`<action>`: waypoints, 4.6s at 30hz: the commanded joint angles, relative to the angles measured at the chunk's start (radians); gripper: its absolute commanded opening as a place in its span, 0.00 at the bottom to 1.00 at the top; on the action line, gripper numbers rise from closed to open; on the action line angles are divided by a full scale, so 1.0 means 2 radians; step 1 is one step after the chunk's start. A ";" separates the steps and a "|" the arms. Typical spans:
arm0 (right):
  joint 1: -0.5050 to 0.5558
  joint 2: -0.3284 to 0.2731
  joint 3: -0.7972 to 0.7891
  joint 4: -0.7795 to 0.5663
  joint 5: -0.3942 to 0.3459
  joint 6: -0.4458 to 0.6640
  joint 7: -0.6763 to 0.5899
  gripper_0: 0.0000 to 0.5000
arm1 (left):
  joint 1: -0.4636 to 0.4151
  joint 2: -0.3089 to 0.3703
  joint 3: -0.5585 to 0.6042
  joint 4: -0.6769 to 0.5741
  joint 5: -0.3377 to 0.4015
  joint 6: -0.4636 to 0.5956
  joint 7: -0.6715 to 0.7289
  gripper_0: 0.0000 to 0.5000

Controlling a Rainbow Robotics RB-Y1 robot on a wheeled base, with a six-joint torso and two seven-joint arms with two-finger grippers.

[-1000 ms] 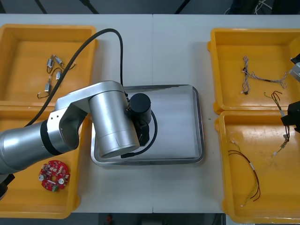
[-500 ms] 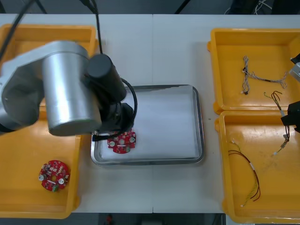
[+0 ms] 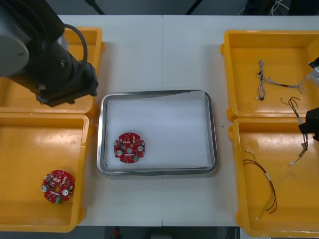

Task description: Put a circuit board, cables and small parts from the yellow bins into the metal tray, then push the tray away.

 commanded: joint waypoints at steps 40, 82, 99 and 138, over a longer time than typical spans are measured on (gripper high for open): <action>-0.313 0.006 0.505 -0.032 0.061 -0.086 0.192 0.00 | -0.035 0.029 0.071 0.357 -0.078 -0.173 -0.391 1.00; -0.386 0.091 0.711 0.180 0.129 -0.280 0.346 0.40 | -0.089 -0.083 -0.055 0.586 -0.132 -0.395 -0.465 1.00; -0.387 0.062 0.630 0.146 0.063 -0.222 0.329 1.00 | -0.088 -0.086 -0.085 0.607 -0.115 -0.420 -0.475 1.00; -0.280 -0.067 0.225 0.221 0.013 -0.019 -0.030 1.00 | -0.089 -0.087 -0.145 0.641 -0.071 -0.484 -0.501 1.00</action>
